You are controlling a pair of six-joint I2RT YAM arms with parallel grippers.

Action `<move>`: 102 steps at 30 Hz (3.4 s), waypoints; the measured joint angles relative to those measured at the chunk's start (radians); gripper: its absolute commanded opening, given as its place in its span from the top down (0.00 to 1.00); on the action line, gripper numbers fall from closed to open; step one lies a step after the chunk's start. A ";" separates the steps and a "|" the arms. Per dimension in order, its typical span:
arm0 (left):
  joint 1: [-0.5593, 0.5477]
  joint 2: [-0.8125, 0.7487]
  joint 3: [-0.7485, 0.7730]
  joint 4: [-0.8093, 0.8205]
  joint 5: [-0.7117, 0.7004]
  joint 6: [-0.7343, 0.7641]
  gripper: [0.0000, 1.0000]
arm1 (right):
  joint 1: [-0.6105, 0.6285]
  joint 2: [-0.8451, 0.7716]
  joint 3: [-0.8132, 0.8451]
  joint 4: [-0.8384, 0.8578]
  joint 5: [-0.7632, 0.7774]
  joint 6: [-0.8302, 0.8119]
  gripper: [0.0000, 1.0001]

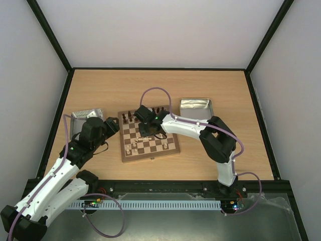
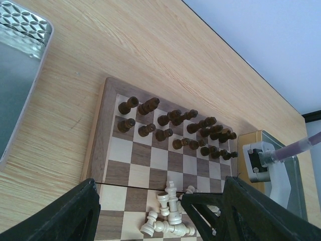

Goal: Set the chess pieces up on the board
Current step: Pick up the chess piece from the chessboard, then place the chess piece on the chessboard, then pick up the chess piece from the chessboard.

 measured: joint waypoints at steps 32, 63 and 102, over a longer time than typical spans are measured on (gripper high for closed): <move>0.003 0.008 -0.055 0.074 0.122 0.012 0.27 | -0.002 -0.171 -0.095 0.018 -0.058 0.000 0.98; 0.003 0.129 -0.091 0.244 0.338 -0.031 0.26 | -0.069 -0.383 -0.404 -0.037 0.161 0.092 0.98; 0.003 0.126 -0.090 0.208 0.290 -0.021 0.26 | -0.078 -0.181 -0.208 -0.003 0.066 -0.222 0.65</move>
